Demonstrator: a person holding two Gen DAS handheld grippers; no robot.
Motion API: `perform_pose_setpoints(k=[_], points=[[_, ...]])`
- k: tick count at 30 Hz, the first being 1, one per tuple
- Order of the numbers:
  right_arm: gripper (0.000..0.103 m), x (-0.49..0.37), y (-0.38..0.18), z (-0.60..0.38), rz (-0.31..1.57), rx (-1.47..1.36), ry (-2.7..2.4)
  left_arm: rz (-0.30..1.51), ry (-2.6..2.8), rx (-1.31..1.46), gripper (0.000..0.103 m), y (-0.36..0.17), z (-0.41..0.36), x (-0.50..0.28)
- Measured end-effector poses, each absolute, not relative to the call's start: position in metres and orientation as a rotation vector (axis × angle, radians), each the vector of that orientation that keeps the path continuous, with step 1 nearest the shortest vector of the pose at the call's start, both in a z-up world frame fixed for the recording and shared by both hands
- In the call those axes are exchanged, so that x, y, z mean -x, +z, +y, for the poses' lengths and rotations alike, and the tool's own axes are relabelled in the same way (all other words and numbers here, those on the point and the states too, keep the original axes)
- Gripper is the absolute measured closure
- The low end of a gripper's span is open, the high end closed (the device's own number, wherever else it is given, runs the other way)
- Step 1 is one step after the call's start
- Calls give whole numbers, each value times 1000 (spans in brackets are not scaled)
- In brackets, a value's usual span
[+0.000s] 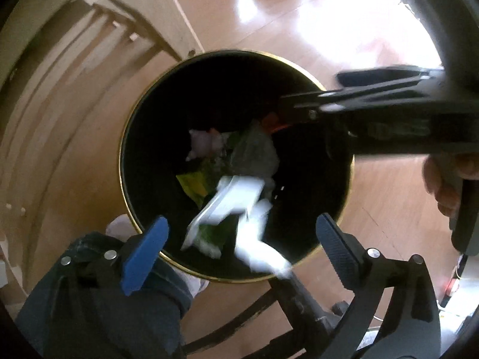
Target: Collect trash
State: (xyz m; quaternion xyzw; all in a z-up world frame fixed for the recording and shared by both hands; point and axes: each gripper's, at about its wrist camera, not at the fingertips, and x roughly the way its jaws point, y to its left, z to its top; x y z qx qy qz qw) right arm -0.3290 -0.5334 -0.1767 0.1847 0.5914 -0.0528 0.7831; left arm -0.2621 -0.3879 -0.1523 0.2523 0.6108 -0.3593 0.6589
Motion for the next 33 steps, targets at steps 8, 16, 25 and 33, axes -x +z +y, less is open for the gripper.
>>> perform_pose_setpoints(k=[8,16,25,33], points=[[7,367,-68,-532,1033,-315,-170,1264,-896,-424,7,-64,-371,279],[7,341,42,-505,811,-246,-277,974,-820,-233,7,66,-309,222],[7,205,110,-391,659,-229,-149,797,-416,-111,7,114,-169,113],[7,69,85,-270,653,-186,-140,798,-108,-37,7,77,-67,35]])
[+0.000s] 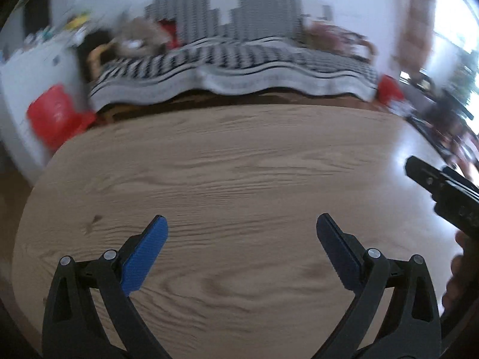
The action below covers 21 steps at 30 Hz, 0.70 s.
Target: Collect trash
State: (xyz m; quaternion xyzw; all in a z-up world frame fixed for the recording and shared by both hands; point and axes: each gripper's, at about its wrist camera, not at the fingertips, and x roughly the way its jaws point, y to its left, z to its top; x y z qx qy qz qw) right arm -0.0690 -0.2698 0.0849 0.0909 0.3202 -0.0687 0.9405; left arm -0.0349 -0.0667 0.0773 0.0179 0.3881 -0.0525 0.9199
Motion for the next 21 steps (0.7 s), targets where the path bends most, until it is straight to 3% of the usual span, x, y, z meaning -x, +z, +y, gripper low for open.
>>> perform_pose_setpoints(k=[7,21], points=[[7,34,46,-208,696,-119,-106,851,-61,10,7,43,-24,-1],[7,51,30,-209,725,-78,-35,807,-33,-34,7,41,-21,3]])
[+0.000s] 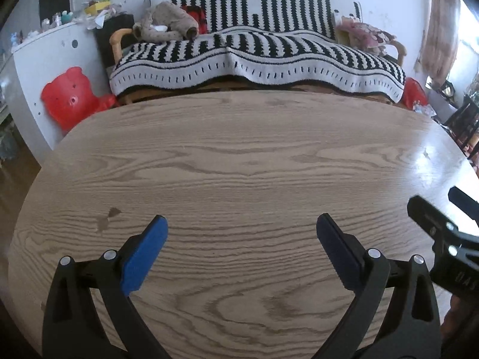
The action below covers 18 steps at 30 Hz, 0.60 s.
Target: Collect trash
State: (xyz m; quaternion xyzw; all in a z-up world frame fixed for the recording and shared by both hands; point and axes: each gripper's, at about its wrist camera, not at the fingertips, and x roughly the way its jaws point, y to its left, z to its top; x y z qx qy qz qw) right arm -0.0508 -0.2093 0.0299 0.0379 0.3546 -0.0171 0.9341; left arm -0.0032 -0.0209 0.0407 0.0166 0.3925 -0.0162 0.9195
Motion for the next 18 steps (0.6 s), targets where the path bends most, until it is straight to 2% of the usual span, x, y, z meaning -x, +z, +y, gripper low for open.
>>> perform_pose_setpoints(k=[9,18], points=[[7,59,23,-236,738,-96,-73,826,-33,-78,7,31,-35,3],[7,64,20,-258,741,-153,-91,875,-45,-10,7,23,-40,-1]])
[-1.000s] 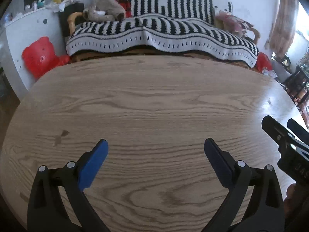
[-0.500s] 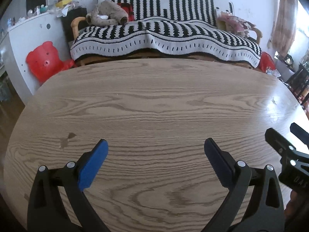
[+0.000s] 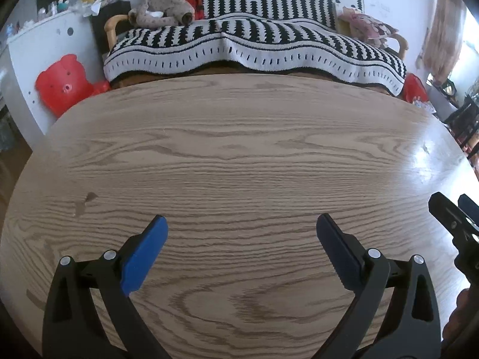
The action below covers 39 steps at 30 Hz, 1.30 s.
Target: Collect trash
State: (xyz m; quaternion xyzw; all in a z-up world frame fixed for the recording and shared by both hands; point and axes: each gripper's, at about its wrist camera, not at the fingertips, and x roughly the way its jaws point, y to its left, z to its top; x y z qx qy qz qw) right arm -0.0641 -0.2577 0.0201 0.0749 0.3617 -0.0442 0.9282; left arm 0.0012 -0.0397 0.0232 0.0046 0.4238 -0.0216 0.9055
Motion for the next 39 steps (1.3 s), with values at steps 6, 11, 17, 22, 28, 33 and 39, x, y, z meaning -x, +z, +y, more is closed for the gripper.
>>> perform_pose_setpoints(k=[6,11,17,22,28,33,39], points=[[7,64,20,-256,744,-129,-92,869,-58,-3,7,25,-39,0],[7,62,18,-251,756,-131,-91,871,-67,5,7,27,-36,2],[7,60,19,-243,758,-106,-80,868,-72,-2,7,27,-35,4],[7,57,16,-245,769,-96,-107,863,-77,7,7,29,-32,6],[7,59,14,-253,769,-127,-120,874,-77,-4,7,28,-34,5],[7,59,13,-261,773,-171,-113,873,-72,-20,7,27,-39,4],[7,61,15,-262,768,-175,-114,879,-75,-43,7,25,-42,3]])
